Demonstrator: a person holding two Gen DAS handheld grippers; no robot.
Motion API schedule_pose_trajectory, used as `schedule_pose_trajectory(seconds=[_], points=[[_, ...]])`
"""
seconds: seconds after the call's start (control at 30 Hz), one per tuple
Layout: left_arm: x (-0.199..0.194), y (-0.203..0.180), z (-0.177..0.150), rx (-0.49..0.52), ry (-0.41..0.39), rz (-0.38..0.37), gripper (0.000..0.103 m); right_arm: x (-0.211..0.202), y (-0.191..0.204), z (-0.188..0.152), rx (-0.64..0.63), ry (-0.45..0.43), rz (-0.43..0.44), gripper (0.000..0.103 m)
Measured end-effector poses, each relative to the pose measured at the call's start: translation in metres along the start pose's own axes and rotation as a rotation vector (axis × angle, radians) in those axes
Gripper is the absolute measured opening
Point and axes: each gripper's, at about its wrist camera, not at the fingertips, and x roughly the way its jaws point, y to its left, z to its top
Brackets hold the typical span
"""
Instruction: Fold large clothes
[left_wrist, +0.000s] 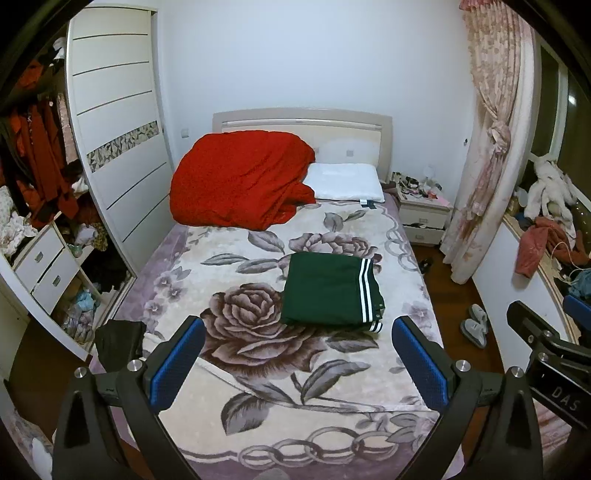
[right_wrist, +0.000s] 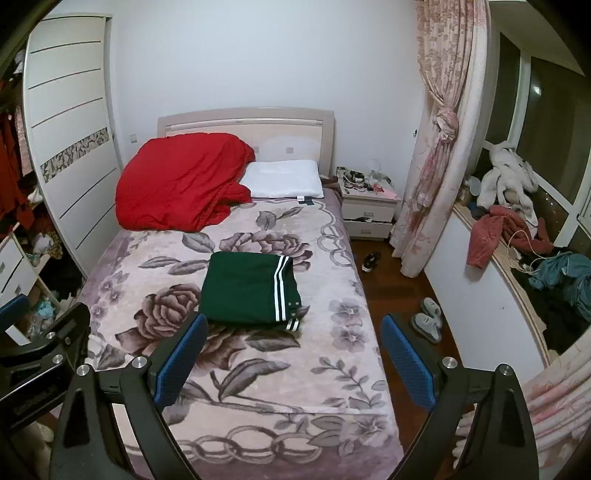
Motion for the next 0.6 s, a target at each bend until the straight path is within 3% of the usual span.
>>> schedule_pose_trajectory(seconds=[0.6], points=[[-0.006,0.007,0.0045,0.007,-0.02,0.012,0.103,0.0072,0.0054,0.0055,-0.001,-0.013,0.035,0.098]])
